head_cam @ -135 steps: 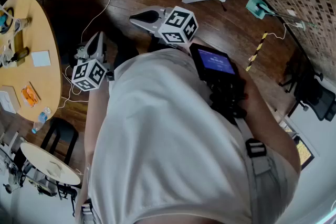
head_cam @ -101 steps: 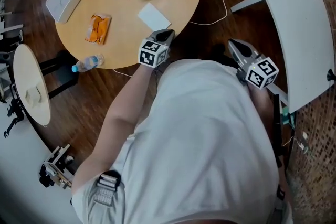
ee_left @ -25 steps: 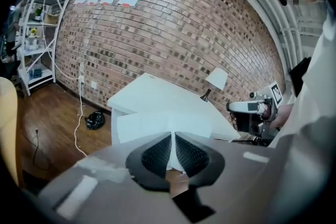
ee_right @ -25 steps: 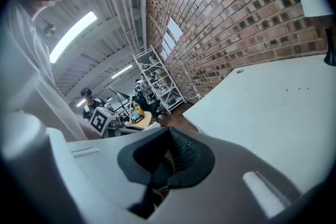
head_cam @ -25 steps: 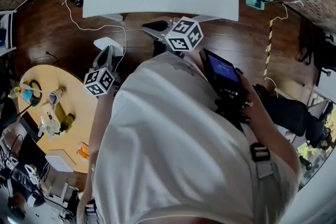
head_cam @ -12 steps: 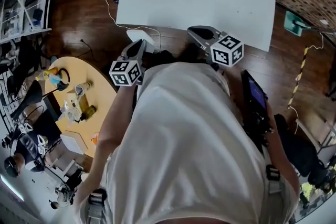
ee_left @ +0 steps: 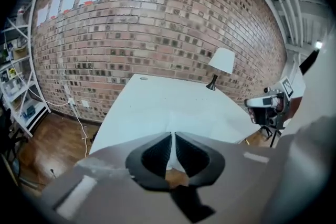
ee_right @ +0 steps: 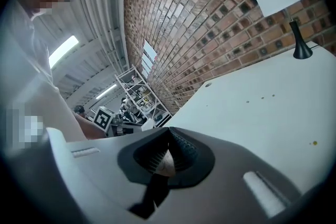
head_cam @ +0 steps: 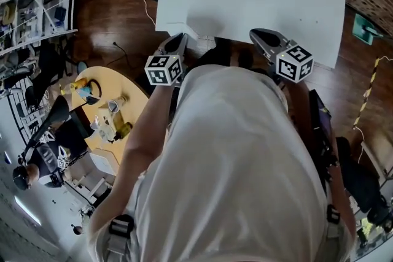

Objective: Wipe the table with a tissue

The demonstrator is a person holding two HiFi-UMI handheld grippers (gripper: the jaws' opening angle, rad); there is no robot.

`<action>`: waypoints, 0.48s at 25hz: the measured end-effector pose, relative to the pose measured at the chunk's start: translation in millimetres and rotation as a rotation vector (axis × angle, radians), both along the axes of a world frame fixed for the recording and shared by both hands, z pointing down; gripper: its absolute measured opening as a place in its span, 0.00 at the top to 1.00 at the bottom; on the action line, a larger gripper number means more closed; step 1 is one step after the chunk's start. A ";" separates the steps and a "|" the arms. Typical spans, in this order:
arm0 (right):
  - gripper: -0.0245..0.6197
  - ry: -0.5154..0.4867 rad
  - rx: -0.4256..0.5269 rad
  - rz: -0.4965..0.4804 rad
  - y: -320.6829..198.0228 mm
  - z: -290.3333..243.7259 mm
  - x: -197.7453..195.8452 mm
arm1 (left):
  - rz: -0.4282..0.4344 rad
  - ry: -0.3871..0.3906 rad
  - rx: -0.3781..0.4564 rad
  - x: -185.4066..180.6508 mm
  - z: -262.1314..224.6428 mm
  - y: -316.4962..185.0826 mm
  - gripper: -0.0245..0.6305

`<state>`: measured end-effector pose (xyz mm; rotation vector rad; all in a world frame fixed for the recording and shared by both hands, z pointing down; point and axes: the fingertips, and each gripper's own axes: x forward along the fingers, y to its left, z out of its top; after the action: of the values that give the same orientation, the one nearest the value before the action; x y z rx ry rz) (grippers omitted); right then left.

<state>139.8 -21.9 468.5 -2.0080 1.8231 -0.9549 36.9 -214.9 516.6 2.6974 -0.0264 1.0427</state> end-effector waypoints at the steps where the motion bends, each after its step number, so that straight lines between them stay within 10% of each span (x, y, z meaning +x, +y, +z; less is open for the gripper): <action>1: 0.95 0.003 0.000 0.016 -2.9 -1.4 4.5 | 0.001 -0.006 0.005 5.9 2.0 -9.7 0.92; 12: 0.95 0.005 -0.064 0.154 -48.9 -6.9 39.7 | -0.087 -0.088 0.021 71.3 36.1 -129.2 0.92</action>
<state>179.4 -70.8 461.6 -2.1551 1.6315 -0.9748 108.2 -344.1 552.7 2.6410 -0.1694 1.1400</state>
